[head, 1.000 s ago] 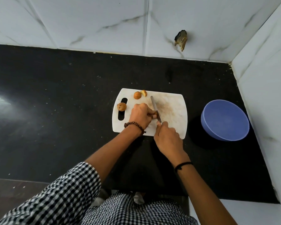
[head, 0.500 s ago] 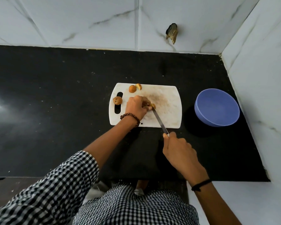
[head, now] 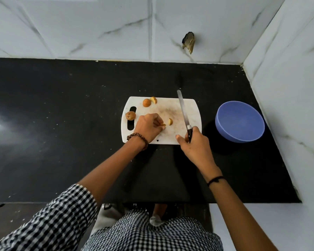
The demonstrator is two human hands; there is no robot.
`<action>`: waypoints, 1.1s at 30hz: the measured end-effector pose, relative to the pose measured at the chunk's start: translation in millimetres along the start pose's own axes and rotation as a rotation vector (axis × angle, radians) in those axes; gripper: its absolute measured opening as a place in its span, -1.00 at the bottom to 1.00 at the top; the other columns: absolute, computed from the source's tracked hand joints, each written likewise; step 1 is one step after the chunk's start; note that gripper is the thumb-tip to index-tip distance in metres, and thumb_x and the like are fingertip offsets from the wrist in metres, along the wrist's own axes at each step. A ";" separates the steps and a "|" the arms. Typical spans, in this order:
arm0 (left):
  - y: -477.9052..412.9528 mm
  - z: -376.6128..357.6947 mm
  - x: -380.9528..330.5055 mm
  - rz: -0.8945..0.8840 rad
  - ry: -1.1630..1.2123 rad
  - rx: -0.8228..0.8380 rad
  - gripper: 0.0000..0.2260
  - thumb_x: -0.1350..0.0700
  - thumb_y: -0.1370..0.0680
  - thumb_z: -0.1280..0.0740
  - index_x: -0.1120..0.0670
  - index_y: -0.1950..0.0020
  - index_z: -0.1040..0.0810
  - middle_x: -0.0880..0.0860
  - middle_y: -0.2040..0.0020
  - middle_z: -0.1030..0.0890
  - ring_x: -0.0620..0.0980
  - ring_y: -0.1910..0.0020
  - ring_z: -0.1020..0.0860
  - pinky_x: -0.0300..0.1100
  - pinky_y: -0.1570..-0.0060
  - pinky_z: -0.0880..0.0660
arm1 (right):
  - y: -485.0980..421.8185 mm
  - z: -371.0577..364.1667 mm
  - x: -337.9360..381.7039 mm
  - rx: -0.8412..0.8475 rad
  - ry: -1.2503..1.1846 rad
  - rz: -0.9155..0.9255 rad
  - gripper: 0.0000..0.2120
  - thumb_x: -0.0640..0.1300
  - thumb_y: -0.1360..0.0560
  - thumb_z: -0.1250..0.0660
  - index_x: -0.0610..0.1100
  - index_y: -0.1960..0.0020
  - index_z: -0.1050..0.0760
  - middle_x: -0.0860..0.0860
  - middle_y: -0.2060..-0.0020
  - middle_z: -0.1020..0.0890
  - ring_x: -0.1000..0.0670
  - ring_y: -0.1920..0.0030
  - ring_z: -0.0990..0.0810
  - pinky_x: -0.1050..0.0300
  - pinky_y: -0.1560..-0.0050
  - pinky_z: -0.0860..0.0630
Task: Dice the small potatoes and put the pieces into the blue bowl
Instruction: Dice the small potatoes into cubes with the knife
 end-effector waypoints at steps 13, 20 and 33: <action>5.0 5.8 8.0 0.012 0.072 0.003 -0.84 0.11 -0.47 -0.46 0.06 -0.03 -0.63 -0.04 0.06 -0.66 -0.22 0.11 -0.57 -0.35 0.00 -0.52 | -80.4 -25.3 52.2 -0.162 0.057 0.150 -0.71 -0.07 -0.56 -0.41 -0.11 -0.20 -0.41 0.01 0.04 -0.55 0.01 -0.01 -0.60 0.19 0.09 -0.51; -0.3 -1.5 14.1 0.040 0.100 -0.007 -0.89 0.11 -0.42 -0.51 -0.02 0.09 -0.65 -0.11 0.16 -0.66 -0.22 0.13 -0.60 -0.22 0.00 -0.57 | -119.8 -37.7 82.3 -0.070 0.072 0.234 -0.72 -0.04 -0.52 -0.46 -0.08 -0.09 -0.41 -0.03 0.02 -0.63 -0.06 -0.01 -0.62 0.05 0.03 -0.59; -16.3 -19.5 -5.6 0.009 0.044 -0.029 -0.91 0.03 -0.43 -0.49 -0.07 0.09 -0.68 -0.16 0.16 -0.66 -0.27 0.25 -0.52 -0.33 0.22 -0.45 | -55.9 1.6 -2.8 -0.017 -0.352 -0.049 -0.61 0.27 -0.61 -0.18 -0.06 0.03 -0.50 0.00 0.29 -0.55 0.05 0.33 -0.52 0.12 0.30 -0.48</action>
Point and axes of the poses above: each hand's wrist, its own y-axis away from the middle knuckle, its own z-axis out of the back of the hand, x = y × z, the point moved 9 cm from there along -y, towards the middle knuckle
